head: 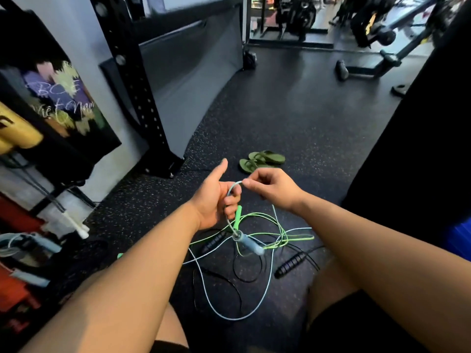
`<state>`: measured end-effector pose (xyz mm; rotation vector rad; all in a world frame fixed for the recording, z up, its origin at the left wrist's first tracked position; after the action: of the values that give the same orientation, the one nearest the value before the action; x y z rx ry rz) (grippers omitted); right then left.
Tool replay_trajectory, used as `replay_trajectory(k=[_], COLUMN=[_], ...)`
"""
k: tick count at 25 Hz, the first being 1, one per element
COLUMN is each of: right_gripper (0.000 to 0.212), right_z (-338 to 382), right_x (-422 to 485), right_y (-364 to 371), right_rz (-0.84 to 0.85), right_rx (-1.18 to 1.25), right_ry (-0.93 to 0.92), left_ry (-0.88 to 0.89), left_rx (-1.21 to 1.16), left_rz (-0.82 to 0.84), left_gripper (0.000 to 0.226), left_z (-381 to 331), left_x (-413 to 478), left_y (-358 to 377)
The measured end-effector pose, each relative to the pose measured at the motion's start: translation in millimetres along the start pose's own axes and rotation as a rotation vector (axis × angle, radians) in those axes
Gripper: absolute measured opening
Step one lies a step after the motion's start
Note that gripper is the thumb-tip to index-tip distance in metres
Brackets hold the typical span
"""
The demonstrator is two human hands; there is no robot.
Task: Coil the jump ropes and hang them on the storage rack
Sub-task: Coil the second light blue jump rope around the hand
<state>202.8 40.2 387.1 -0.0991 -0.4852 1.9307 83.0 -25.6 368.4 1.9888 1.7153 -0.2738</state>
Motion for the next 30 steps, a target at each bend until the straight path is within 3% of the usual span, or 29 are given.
replay_trajectory(k=[4,8,11,13,17,20,22,26,30], right_gripper=[0.005,0.007,0.018,0.024,0.021,0.024,0.023,0.030,0.024], right_z=[-18.6,-27.7,-38.3,-54.7,-83.6,-75.0,-64.6,-39.8,-15.5], right_x=[15.1,30.7,35.2,37.4,28.5,19.2,14.7,11.5,16.6], right_y=[9.9,10.6,14.2,21.0,39.4,43.0,48.5,54.7,28.0], right_rz=[0.029,-0.075,-0.057,0.013,0.320,0.463,0.497,0.448,0.251], right_rx=[0.176,0.158,0.078,-0.001,-0.327,-0.501,-0.596,-0.649,-0.503], right_ry=[0.098,0.068,0.090,0.149,0.213,0.146,0.053,-0.147,-0.335], left_ry=[0.008,-0.026,0.011,0.058,0.150,0.149,0.130,0.089,-0.046], left_rx=[0.009,-0.063,-0.193,-0.283,-0.425,-0.475,-0.407,-0.050,0.127], left_rz=[-0.038,0.012,0.054,0.074,0.067,0.011,-0.067,-0.225,-0.050], left_gripper=[0.079,0.084,0.087,0.095,0.110,0.118,0.116,0.108,0.115], left_z=[-1.6,-1.9,-15.7,-24.9,-37.7,-40.9,-37.0,-18.2,5.4], left_x=[10.5,33.5,47.0,56.0,72.6,85.6,95.3,109.1,98.6], left_y=[-13.7,-17.2,-18.4,-20.8,-35.5,-50.8,-56.3,-56.9,-24.8])
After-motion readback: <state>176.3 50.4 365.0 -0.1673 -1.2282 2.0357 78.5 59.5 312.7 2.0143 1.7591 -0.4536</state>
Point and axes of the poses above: each hand's wrist, its own x-axis towards the middle knuckle, its own y-axis out of the palm, z = x × y, the point moved 8 cm from there along x, towards the middle knuckle, and after that the axes turned 6 degrees about -z, right-handed, at the moved point
